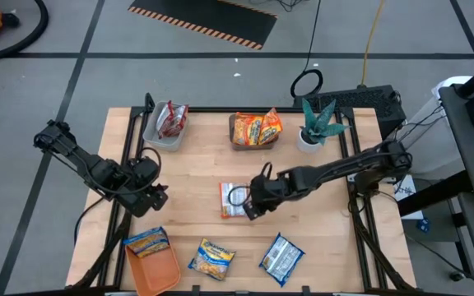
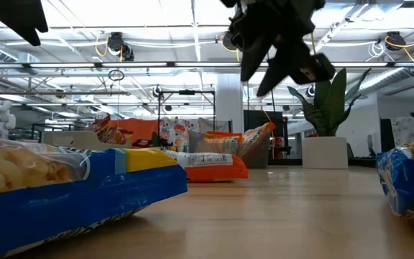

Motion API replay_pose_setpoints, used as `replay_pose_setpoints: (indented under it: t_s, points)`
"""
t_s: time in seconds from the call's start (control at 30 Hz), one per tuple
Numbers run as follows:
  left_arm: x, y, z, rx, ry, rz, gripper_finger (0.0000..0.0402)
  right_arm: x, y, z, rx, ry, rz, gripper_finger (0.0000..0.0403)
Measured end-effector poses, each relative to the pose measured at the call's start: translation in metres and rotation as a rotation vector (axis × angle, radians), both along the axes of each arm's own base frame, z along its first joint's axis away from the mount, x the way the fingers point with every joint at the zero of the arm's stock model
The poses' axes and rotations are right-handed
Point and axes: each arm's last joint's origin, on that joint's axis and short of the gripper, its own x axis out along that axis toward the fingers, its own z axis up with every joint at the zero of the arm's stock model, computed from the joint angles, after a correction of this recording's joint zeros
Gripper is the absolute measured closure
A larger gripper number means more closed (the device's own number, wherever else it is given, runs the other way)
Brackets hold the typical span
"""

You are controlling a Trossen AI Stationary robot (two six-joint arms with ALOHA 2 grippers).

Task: Sort Maruchan noodles
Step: Put the orange noodle pack into the black bin

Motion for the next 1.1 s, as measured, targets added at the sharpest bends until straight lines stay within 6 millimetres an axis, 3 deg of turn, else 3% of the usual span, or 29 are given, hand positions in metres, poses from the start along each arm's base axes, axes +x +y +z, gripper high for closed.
replay_pose_setpoints:
  t_s: [0.23, 0.4, 0.53, 0.83, 1.1]
  points:
    - [0.001, -0.001, 0.0, -0.019, -0.021, 0.013, 0.0156, 0.013, 0.007, -0.026, -0.038, 0.015, 0.092, 0.0209]
    - [0.001, -0.001, 0.0, -0.021, -0.018, 0.01, 0.0156, 0.023, 0.01, -0.041, -0.081, -0.024, 0.18, 0.0181]
    - [0.001, -0.001, 0.0, -0.024, -0.003, -0.012, 0.0156, 0.025, 0.012, -0.054, -0.115, 0.01, 0.239, 0.0177]
    - [0.001, -0.002, 0.0, -0.056, 0.024, -0.027, 0.0156, 0.023, 0.011, -0.055, -0.208, -0.001, 0.357, 0.0177]
    - [0.004, 0.004, 0.0, -0.013, 0.003, 0.011, 0.0156, 0.028, 0.012, -0.073, -0.238, 0.022, 0.426, 0.0195]
